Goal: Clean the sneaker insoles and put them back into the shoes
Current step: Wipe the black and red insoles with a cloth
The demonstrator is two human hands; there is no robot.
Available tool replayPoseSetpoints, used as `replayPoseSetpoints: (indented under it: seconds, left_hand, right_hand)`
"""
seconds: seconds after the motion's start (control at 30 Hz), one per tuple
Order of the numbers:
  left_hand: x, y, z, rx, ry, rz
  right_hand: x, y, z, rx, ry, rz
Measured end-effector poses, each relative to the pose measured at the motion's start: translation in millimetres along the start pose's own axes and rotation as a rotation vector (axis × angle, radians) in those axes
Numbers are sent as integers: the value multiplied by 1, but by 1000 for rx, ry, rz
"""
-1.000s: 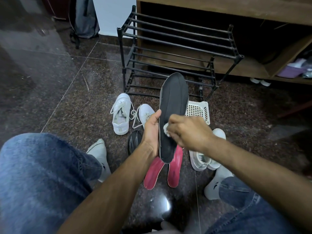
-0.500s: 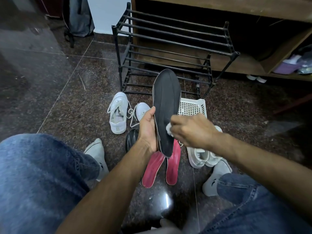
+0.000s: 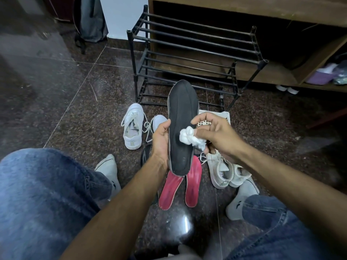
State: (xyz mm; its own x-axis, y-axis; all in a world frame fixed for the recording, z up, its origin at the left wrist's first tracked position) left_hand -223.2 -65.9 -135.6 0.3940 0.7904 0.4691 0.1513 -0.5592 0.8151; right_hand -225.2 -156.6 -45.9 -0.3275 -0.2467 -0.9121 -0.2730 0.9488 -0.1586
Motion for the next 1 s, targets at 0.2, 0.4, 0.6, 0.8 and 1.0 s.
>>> replayPoseSetpoints:
  seconds: [0.2,0.4,0.6,0.8,1.0]
  left_hand:
    - [-2,3,-3,-29,-15,-53]
    - [1,0,-2,-5,-15,-9]
    - [2,1,-3,16,11,24]
    - [11,0,-2,35,39,29]
    - [17,8,-3,21,34,35]
  right_hand:
    - [-11,16,-13,295,-427,-656]
    - [-10,43,-24,178,-522,-1178]
    - [-20,48,-23,205,-611,-1274]
    - [-23,61,-36,154,-653,-1397]
    - [-27,85,-52,-90,-730,-1480]
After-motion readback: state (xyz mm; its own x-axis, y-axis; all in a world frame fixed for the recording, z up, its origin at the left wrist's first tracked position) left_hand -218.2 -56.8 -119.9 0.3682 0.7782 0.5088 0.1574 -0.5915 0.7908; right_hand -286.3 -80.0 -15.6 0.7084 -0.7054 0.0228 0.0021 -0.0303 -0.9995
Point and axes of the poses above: each hand's wrist, its own z-axis towards the middle knuckle, its own y-axis out of the palm, x = y × z, the point moved 10 cm from there along z, towards the middle knuckle, and after that the axes turned 10 degrees about y, right-handed, at the moved point
